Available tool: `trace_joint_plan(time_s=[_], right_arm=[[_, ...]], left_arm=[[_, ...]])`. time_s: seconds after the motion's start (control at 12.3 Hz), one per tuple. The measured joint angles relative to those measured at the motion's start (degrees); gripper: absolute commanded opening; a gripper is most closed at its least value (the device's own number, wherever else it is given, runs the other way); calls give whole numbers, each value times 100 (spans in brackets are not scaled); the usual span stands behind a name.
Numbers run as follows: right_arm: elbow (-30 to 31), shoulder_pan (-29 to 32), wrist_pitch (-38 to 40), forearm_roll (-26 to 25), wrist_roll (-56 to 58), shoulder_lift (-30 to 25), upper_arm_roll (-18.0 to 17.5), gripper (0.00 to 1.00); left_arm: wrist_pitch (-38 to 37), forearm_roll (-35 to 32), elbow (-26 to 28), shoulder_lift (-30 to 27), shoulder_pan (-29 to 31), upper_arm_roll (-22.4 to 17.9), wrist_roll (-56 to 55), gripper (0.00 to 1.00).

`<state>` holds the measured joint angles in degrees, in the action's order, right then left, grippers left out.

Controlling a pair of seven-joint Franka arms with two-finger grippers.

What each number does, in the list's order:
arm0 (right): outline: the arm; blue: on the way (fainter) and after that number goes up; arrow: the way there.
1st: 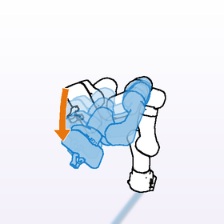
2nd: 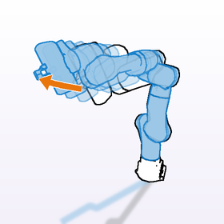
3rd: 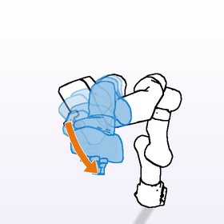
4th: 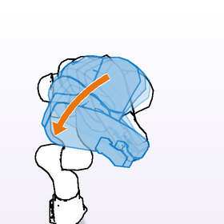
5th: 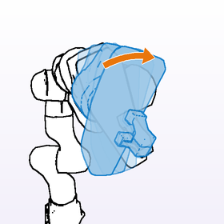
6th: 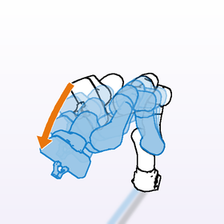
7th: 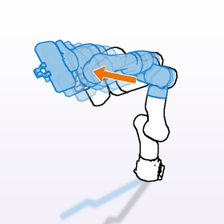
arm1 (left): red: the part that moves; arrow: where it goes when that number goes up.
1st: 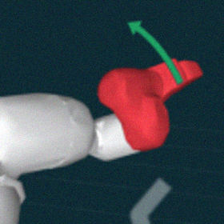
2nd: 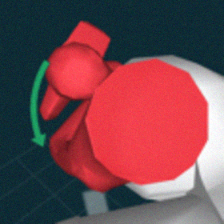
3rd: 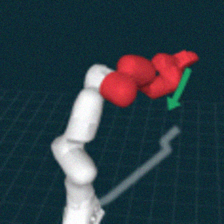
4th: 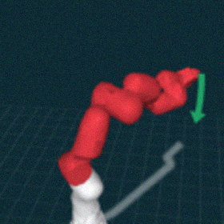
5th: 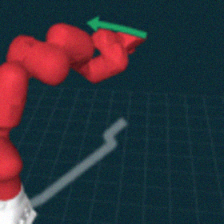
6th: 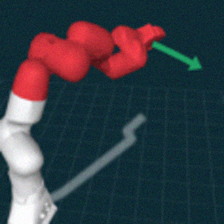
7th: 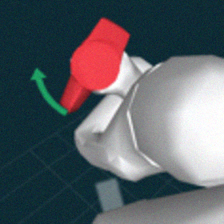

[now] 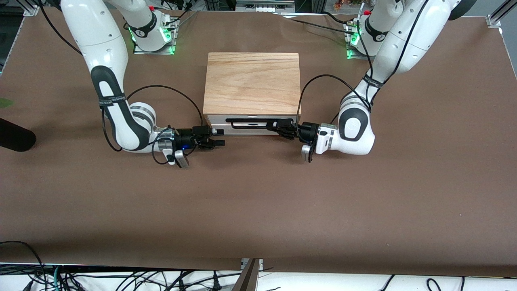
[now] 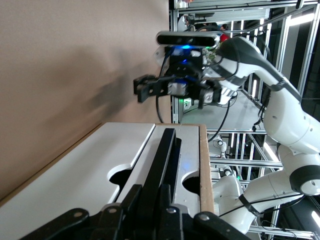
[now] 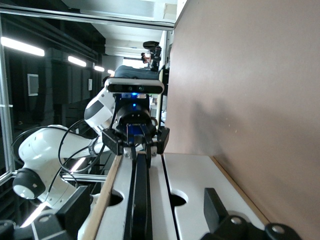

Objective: Pull top drawer with both arms simultaneously
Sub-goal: 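Close both grippers on the ends of the black drawer handle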

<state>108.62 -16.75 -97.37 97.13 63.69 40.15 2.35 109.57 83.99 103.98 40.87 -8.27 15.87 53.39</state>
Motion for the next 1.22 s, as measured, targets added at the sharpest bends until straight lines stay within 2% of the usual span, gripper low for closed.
trace_joint_plan(time_s=[0.32,0.89,1.14,1.22], right_arm=[[121,-185,195,124,138,50,-23,99],[121,-298,195,273,138,50,-110,43],[124,-298,196,273,138,50,-110,36],[133,-298,196,274,138,50,-110,29]], left_arm=[[-32,23,0,14,7,-1,26,0],[-35,23,-1,14,7,-1,33,0],[-36,23,-1,14,7,-1,33,0],[-36,23,-1,14,7,-1,33,0]])
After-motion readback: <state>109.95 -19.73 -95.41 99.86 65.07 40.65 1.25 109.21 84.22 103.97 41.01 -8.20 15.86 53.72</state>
